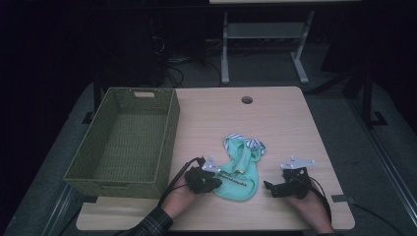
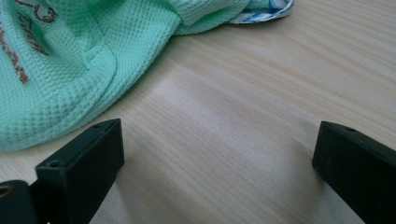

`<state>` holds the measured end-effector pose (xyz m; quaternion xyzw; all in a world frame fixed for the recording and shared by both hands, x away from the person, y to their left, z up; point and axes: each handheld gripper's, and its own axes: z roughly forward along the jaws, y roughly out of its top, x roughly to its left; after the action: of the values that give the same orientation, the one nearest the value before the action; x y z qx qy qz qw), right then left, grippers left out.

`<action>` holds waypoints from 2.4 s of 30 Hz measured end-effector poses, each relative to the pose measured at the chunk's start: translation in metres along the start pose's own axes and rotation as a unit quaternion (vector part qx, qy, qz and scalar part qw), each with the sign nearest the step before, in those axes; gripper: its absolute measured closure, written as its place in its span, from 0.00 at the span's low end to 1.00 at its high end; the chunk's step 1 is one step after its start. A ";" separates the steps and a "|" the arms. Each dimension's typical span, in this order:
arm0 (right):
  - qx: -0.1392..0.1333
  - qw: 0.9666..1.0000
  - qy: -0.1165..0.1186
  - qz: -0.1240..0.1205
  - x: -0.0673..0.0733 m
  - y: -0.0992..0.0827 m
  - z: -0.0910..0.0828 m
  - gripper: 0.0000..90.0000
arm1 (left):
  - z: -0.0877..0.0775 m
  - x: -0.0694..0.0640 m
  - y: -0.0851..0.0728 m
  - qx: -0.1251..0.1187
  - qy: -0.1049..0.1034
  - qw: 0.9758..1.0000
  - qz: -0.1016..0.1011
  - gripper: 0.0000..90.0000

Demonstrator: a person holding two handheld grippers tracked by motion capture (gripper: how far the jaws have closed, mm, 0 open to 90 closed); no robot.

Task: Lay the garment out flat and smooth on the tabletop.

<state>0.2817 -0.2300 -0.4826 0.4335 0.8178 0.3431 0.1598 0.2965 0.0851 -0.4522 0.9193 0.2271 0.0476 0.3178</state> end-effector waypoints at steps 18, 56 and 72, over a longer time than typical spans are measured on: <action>-0.031 0.999 0.019 -0.017 -0.009 0.029 -0.017 0.66 | -0.005 0.016 -0.010 0.013 0.004 0.999 -0.036 0.95; -0.059 0.994 0.088 0.017 -0.047 0.080 0.051 0.80 | -0.004 0.016 -0.010 0.013 -0.003 0.999 -0.034 0.95; -0.034 0.993 0.109 -0.006 -0.032 0.080 0.074 0.97 | -0.004 0.016 -0.009 0.014 -0.003 0.999 -0.032 0.95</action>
<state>0.3889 -0.1938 -0.4809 0.3825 0.8209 0.4152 0.0867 0.3066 0.1014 -0.4553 0.9161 0.2563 0.0318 0.3067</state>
